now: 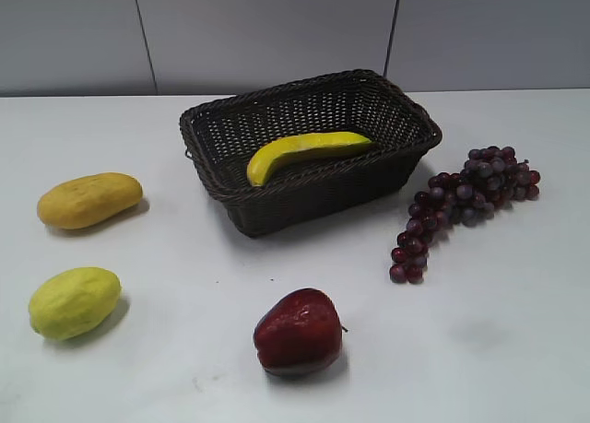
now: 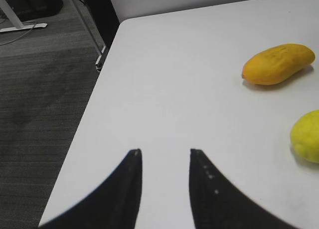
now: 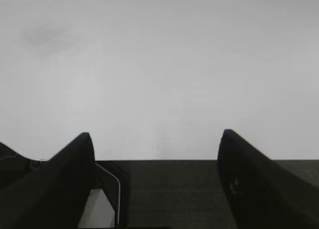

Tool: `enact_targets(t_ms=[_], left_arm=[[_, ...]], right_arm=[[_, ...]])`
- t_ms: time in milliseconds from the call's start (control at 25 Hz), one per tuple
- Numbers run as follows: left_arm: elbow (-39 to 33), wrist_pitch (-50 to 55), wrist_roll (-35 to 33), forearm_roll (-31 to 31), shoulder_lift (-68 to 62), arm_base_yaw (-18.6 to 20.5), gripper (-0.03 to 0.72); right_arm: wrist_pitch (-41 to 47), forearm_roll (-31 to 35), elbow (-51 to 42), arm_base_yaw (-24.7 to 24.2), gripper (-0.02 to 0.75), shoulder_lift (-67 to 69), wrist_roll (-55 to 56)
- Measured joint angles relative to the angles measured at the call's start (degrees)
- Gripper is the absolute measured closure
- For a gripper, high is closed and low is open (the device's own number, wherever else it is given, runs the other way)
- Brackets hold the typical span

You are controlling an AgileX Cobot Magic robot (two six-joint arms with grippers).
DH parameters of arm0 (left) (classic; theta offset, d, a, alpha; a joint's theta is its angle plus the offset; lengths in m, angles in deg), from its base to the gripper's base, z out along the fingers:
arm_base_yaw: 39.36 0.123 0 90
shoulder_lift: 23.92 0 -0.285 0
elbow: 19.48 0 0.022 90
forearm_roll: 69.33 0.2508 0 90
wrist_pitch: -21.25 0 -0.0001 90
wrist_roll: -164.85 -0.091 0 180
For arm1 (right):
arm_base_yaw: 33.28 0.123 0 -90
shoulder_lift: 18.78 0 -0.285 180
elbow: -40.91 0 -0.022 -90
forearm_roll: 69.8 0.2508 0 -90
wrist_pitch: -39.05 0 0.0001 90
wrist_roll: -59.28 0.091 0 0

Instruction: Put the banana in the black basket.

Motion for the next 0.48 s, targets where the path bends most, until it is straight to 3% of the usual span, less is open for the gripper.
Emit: enact_targets(t_ms=[480], left_arm=[[0.0,0.0,0.0,0.0,0.0,0.0,0.448]], right_arm=[[0.1,0.8,0.0,0.0,0.157,-20.2,0.0]])
